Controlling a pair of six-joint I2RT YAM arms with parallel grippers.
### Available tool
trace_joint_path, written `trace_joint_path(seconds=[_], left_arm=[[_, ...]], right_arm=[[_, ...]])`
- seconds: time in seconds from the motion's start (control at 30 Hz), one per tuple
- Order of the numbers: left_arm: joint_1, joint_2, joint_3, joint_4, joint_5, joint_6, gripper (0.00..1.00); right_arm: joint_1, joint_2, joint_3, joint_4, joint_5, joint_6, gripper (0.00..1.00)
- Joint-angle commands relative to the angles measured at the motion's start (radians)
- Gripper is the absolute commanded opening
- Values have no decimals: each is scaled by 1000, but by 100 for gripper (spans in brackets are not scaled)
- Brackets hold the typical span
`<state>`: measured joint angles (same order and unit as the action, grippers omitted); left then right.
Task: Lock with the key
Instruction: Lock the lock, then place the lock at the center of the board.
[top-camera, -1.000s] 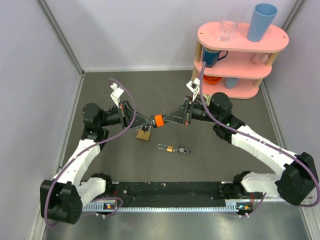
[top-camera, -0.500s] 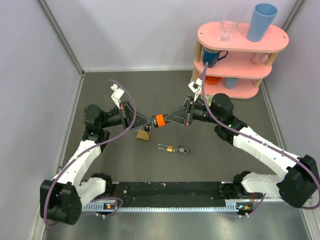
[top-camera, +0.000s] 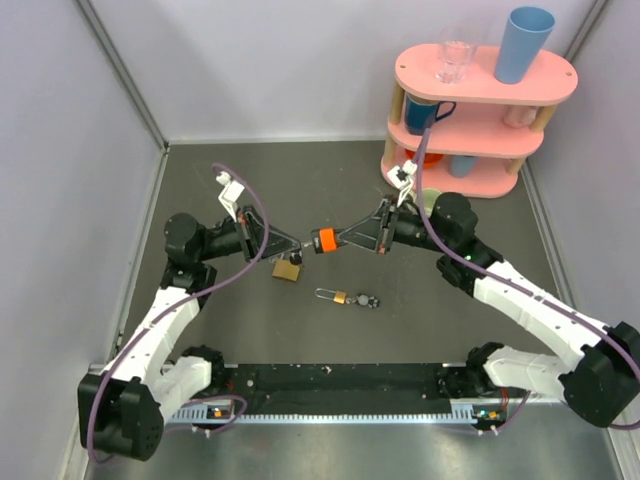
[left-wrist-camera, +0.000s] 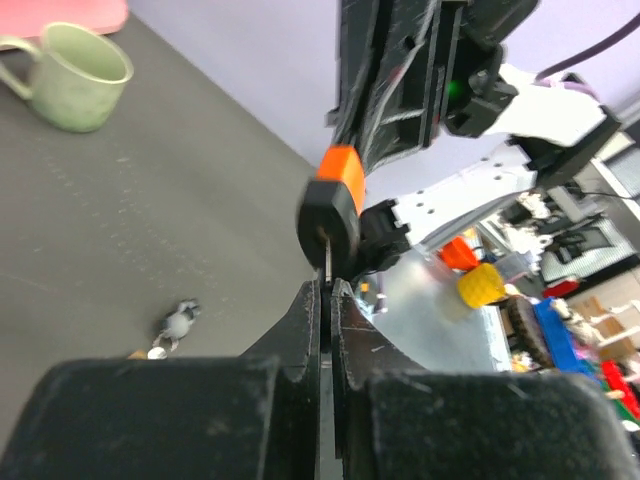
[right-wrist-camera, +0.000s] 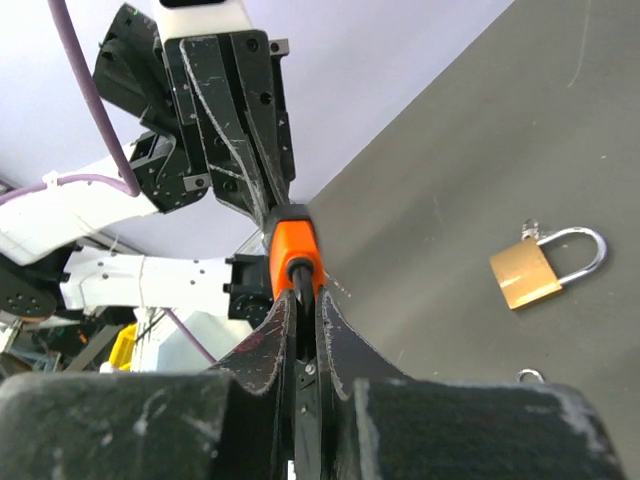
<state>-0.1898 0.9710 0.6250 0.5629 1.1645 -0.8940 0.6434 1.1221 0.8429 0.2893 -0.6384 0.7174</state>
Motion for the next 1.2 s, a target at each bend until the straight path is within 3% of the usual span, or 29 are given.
trace_joint_path(seconds=[0.0,0.6,1.07,1.17], left_arm=[[76,-38,-22,-40,-23,43,0],[133,-69,-31,-98,-26,60,0],[182,-77,-65,-324,-161,164,0],[252,-84,-90,-350,-175,164,0]], right_arm=[[-79,-108,13,71,46,-18,0],[-139,-131,-10,17,-13,-38,0],[-122,40,68,-15,-139,-18,0],[-87,110,110,-70,-144,-47,0]])
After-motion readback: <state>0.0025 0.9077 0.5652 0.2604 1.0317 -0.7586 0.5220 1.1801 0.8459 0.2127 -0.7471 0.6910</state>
